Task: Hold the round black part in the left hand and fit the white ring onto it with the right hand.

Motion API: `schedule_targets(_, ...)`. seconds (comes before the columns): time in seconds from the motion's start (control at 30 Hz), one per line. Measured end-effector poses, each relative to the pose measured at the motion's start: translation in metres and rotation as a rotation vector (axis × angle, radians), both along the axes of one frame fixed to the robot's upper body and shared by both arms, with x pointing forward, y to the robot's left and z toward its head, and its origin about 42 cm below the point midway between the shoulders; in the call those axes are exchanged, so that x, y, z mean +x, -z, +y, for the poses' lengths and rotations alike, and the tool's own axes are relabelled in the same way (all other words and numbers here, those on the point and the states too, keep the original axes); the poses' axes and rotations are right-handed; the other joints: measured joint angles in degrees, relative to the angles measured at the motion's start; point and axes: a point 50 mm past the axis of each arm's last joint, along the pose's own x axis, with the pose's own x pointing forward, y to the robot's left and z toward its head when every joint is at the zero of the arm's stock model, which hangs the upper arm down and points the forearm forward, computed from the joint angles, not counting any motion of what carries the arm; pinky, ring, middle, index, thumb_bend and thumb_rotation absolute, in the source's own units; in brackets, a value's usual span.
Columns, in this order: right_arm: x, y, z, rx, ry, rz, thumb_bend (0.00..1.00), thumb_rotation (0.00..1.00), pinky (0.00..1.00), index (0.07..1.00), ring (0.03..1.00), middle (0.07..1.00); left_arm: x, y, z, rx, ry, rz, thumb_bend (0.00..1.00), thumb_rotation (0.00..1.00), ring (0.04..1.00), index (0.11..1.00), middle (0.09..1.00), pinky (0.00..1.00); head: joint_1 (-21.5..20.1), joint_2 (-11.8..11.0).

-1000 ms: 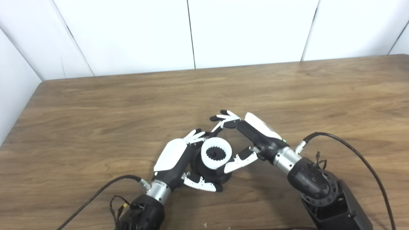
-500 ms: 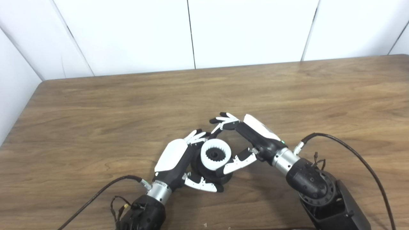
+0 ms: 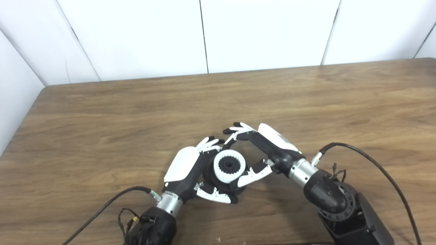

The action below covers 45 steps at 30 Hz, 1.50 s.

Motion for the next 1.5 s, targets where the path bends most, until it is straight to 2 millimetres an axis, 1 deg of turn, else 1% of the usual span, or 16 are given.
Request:
schedule_targets(0.07, 0.0, 0.001, -0.001, -0.007, -0.001, 0.002, 0.52, 0.16, 0.88, 0.492, 0.964, 0.873, 0.0, 0.0, 0.0, -0.007, 0.002, 0.0, 0.95, 0.28, 0.965, 0.617, 0.893, 0.87, 0.09, 0.0)
schedule_targets(0.1, 0.0, 0.001, -0.001, -0.01, -0.002, 0.003, 0.8, 0.26, 0.88, 0.556, 0.961, 0.873, 0.0, 0.0, 0.0, -0.01, 0.003, 0.0, 0.96, 0.27, 0.967, 0.623, 0.896, 0.87, 0.09, 0.0)
schedule_targets(0.13, 0.0, 0.001, -0.002, -0.012, -0.003, 0.004, 0.89, 0.29, 0.88, 0.577, 0.96, 0.873, 0.0, 0.0, 0.0, -0.013, 0.004, 0.001, 0.96, 0.27, 0.967, 0.625, 0.897, 0.87, 0.09, 0.0)
schedule_targets(0.17, 0.0, 0.001, -0.002, -0.014, -0.004, 0.005, 0.95, 0.31, 0.88, 0.595, 0.959, 0.873, 0.0, 0.0, 0.0, -0.017, 0.004, 0.002, 0.97, 0.27, 0.969, 0.632, 0.898, 0.87, 0.09, 0.0)
schedule_targets(0.23, 0.001, 0.001, -0.003, -0.017, -0.005, 0.005, 0.99, 0.33, 0.88, 0.618, 0.96, 0.876, 0.0, 0.0, 0.001, -0.026, 0.004, 0.007, 0.98, 0.25, 0.976, 0.65, 0.903, 0.88, 0.09, 0.0)
schedule_targets(0.33, 0.002, 0.002, -0.006, -0.018, -0.002, 0.013, 1.0, 0.35, 0.89, 0.638, 0.967, 0.883, 0.0, 0.0, 0.001, -0.035, 0.005, 0.015, 0.98, 0.24, 0.981, 0.69, 0.91, 0.89, 0.18, 0.0)
schedule_targets(0.57, 0.005, 0.004, -0.011, -0.016, 0.0, 0.032, 1.0, 0.36, 0.88, 0.655, 0.964, 0.886, 0.0, 0.0, 0.002, -0.034, 0.006, 0.021, 1.0, 0.28, 0.992, 0.764, 0.923, 0.91, 0.26, 0.0)
schedule_targets(0.73, 0.007, 0.004, -0.012, -0.013, 0.006, 0.035, 1.0, 0.34, 0.86, 0.685, 0.956, 0.888, 0.001, 0.0, 0.004, -0.035, 0.007, 0.04, 1.0, 0.32, 0.997, 0.8, 0.927, 0.93, 0.44, -0.09)
schedule_targets(0.8, 0.008, 0.003, -0.013, -0.007, 0.008, 0.036, 1.0, 0.32, 0.85, 0.707, 0.956, 0.894, 0.001, -0.001, 0.005, -0.039, 0.003, 0.048, 1.0, 0.32, 1.0, 0.821, 0.93, 0.94, 0.53, -0.09)
schedule_targets(0.9, 0.009, 0.002, -0.016, 0.006, 0.014, 0.038, 1.0, 0.32, 0.86, 0.742, 0.959, 0.901, 0.001, -0.003, 0.007, -0.054, -0.005, 0.062, 1.0, 0.3, 0.986, 0.844, 0.925, 0.91, 0.44, -0.09)
schedule_targets(0.97, 0.01, 0.001, -0.018, 0.015, 0.021, 0.038, 1.0, 0.33, 0.87, 0.757, 0.959, 0.903, 0.001, -0.006, 0.008, -0.055, -0.012, 0.068, 1.0, 0.31, 0.976, 0.855, 0.921, 0.9, 0.53, -0.09)
schedule_targets(1.03, 0.012, -0.001, -0.02, 0.022, 0.029, 0.034, 1.0, 0.36, 0.88, 0.783, 0.96, 0.912, 0.002, -0.009, 0.012, -0.057, -0.024, 0.076, 1.0, 0.32, 0.973, 0.89, 0.925, 0.92, 0.44, -0.09)
schedule_targets(1.17, 0.015, -0.003, -0.026, 0.039, 0.05, 0.033, 1.0, 0.39, 0.88, 0.8, 0.958, 0.917, 0.002, -0.015, 0.031, -0.1, -0.067, 0.123, 1.0, 0.32, 0.985, 0.931, 0.945, 0.94, 0.44, -0.17)
schedule_targets(1.33, 0.019, -0.004, -0.035, 0.051, 0.082, 0.034, 1.0, 0.43, 0.88, 0.807, 0.956, 0.914, -0.001, -0.029, 0.056, -0.107, -0.103, 0.144, 1.0, 0.34, 0.976, 0.954, 0.95, 0.92, 0.18, -0.26)
schedule_targets(1.4, 0.02, -0.004, -0.037, 0.051, 0.089, 0.032, 1.0, 0.45, 0.89, 0.809, 0.957, 0.915, -0.002, -0.029, 0.065, -0.108, -0.112, 0.151, 1.0, 0.36, 0.964, 0.958, 0.95, 0.9, 0.09, -0.35)
schedule_targets(1.5, 0.022, -0.006, -0.043, 0.062, 0.109, 0.026, 1.0, 0.45, 0.9, 0.812, 0.959, 0.916, -0.005, -0.029, 0.086, -0.118, -0.14, 0.163, 1.0, 0.39, 0.954, 0.962, 0.954, 0.89, 0.0, -0.44)
